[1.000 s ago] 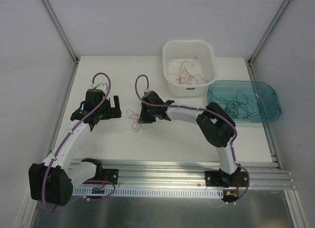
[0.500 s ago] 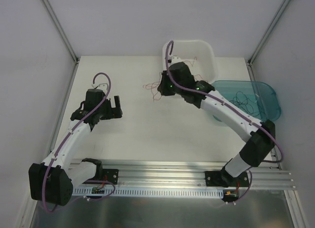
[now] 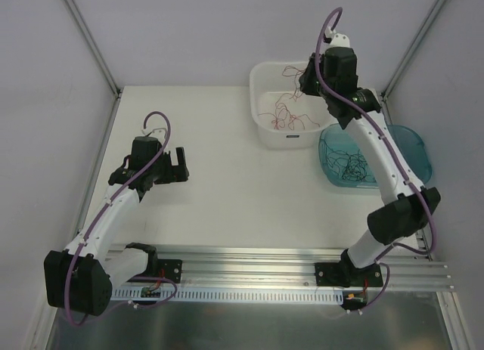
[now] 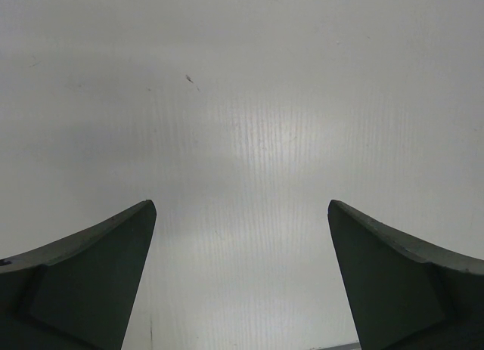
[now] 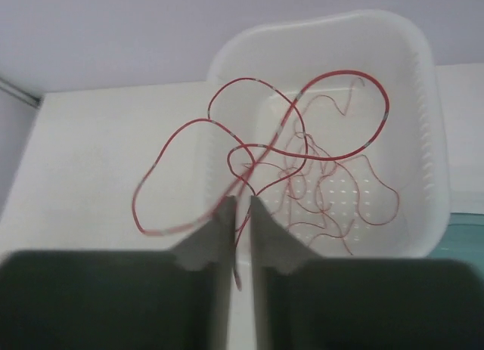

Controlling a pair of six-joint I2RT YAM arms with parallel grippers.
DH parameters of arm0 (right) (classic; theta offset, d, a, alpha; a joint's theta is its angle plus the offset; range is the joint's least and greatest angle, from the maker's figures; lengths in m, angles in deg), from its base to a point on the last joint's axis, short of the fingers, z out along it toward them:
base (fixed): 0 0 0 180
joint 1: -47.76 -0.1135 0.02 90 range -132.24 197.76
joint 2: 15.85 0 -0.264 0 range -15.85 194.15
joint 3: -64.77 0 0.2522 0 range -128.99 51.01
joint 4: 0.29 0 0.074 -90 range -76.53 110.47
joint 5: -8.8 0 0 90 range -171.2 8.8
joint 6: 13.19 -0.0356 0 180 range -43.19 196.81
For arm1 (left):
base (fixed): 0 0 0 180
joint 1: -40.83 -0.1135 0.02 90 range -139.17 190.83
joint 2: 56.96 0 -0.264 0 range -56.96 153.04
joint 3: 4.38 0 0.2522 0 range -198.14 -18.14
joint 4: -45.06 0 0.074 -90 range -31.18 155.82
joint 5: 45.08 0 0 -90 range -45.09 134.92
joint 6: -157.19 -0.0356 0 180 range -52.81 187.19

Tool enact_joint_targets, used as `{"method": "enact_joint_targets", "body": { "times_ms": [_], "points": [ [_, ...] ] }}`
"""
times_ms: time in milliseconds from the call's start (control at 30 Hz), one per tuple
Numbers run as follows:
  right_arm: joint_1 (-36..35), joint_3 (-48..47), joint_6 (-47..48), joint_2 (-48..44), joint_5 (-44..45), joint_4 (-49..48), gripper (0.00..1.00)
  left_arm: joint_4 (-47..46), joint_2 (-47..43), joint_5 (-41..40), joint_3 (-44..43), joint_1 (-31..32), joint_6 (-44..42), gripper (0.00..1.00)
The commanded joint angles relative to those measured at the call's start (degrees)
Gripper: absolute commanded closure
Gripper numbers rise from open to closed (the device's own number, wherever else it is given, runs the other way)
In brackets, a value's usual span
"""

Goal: Untangle the cables

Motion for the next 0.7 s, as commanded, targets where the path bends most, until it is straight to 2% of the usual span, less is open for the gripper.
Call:
{"method": "enact_joint_targets", "body": {
  "times_ms": [0,67,100,200,267,500,667],
  "points": [
    [3.15,-3.33,-0.66,6.50,-0.45,1.40,0.77,-0.66,0.17,0.97,0.04,-0.14,0.30,0.01],
    [4.83,-3.96,-1.01,9.67,-0.72,1.49,0.51,-0.66,0.00,1.14,0.22,-0.14,0.30,0.01],
    [5.70,-4.22,-1.02,10.37,-0.63,1.93,0.30,-0.75,0.00,1.14,0.30,-0.14,0.30,0.01],
    [6.41,-3.62,-0.76,10.29,-1.42,4.38,0.06,-0.66,0.00,1.49,0.30,-0.14,0.21,0.01],
    [6.50,-1.25,-0.14,7.75,-0.72,4.57,0.00,-0.66,0.17,2.02,0.22,-0.22,0.21,0.01],
    [9.13,10.35,1.80,-3.39,1.65,6.50,0.00,-0.75,0.44,2.81,0.13,-0.14,0.21,0.01],
    [10.54,16.32,2.67,-11.75,6.31,13.26,0.00,-0.75,0.35,3.78,0.04,-0.14,-0.14,0.01]
  ]
}}
